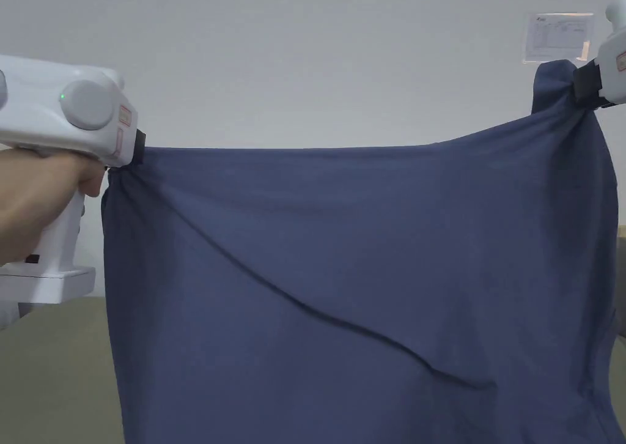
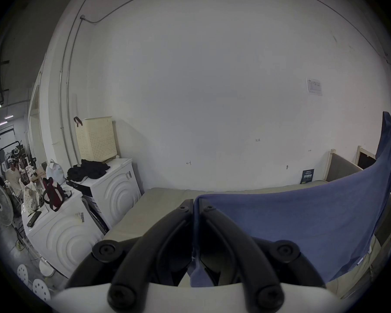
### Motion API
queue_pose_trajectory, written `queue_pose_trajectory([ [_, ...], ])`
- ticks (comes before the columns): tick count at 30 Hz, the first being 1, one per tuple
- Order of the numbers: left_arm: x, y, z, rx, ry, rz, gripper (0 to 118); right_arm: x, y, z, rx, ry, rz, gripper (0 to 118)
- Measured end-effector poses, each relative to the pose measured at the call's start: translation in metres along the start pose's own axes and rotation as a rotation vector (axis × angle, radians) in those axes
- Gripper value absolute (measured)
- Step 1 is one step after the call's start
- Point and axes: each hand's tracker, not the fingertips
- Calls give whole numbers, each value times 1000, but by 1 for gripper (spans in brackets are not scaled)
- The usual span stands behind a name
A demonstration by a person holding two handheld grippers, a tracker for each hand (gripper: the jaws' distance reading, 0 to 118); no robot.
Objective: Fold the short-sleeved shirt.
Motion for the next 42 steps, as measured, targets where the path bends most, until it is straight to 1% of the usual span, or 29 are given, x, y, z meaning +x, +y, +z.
queue_pose_trajectory([
  [3, 12, 5, -30, -14, 9, 14, 3, -1, 7, -35, -9, -16, 13, 1],
  [4, 22, 3, -27, -18, 9, 14, 3, -1, 8, -44, -8, -17, 11, 1],
  [5, 29, 4, -38, -21, 12, 12, 3, -1, 10, -55, -11, -22, 12, 1],
  [9, 51, 8, -76, -33, 13, 25, 3, -4, 17, -99, -23, -44, 52, 1],
  [12, 66, 12, -114, -35, 32, 23, 3, -5, 22, -129, -21, -57, 58, 1],
  [16, 89, 15, -158, -34, 52, 12, 3, -11, 31, -171, -19, -94, 94, 1],
  [19, 106, 15, -186, -22, 77, 1, 3, -13, 35, -198, -6, -106, 83, 1],
  [23, 122, 16, -222, -11, 86, 19, 3, -20, 43, -229, 4, -141, 107, 1],
  [25, 130, 15, -241, -8, 99, 24, 3, -20, 46, -254, 1, -122, 93, 1],
  [27, 135, 12, -255, -7, 113, 31, 3, -25, 42, -271, 7, -129, 114, 1],
  [30, 145, 5, -281, -15, 128, 30, 3, -39, 28, -285, -11, -137, 116, 1],
  [33, 155, -9, -310, -23, 133, 15, 3, -42, 2, -326, -25, -105, 71, 1],
  [36, 164, -33, -340, -45, 130, -3, 3, -44, -44, -364, -67, -91, 52, 1],
  [37, 169, -41, -350, -65, 140, -19, 3, -45, -63, -376, -92, -99, 44, 1],
  [38, 172, -52, -359, -89, 145, -24, 3, -47, -80, -386, -119, -89, 50, 1],
  [39, 173, -64, -369, -98, 140, -20, 3, -50, -100, -395, -150, -102, 54, 1],
  [42, 177, -106, -384, -156, 127, -13, 3, -57, -160, -395, -208, -58, -1, 1],
])
